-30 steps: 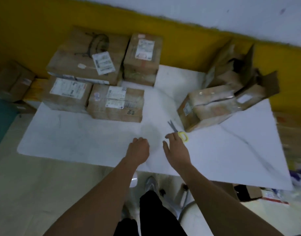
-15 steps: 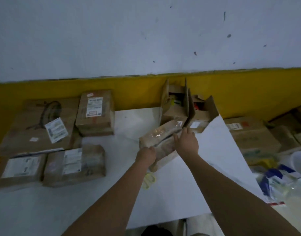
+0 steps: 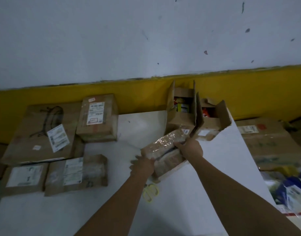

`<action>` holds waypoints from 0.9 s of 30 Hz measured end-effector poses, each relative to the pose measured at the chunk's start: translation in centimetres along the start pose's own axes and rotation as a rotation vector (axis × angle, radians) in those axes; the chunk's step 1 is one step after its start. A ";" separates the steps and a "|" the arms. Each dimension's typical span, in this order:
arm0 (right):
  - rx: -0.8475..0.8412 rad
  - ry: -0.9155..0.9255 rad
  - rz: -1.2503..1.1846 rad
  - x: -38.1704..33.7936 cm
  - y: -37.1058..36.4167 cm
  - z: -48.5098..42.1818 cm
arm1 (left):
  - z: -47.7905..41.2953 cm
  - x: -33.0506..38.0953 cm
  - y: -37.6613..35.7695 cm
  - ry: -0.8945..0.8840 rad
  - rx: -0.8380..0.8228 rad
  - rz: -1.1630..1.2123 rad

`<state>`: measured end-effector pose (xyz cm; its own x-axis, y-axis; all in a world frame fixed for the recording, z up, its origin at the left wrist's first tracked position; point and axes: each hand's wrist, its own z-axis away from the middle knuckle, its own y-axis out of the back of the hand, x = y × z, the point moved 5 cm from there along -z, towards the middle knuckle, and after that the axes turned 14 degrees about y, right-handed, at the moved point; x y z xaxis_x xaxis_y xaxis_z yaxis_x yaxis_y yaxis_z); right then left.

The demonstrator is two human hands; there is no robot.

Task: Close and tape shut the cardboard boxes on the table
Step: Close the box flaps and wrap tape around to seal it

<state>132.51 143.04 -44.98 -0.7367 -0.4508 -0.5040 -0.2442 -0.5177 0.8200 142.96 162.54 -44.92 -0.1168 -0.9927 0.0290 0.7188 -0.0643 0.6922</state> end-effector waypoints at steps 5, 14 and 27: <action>0.089 0.034 0.062 -1.1 0.3 3.2 | 2.7 1.8 0.6 -0.527 0.300 -0.192; -0.027 0.153 -0.510 -7.6 4.6 7.2 | 4.6 -4.0 5.8 -0.481 0.231 0.021; -0.087 0.003 -1.236 -13.4 2.7 10.4 | 9.8 -8.2 16.4 -0.428 -0.037 0.798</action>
<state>135.21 155.22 -33.13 -0.0405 0.3727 -0.9271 -0.7317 -0.6429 -0.2264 149.03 170.66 -26.75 0.1865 -0.6215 0.7609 0.7159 0.6164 0.3280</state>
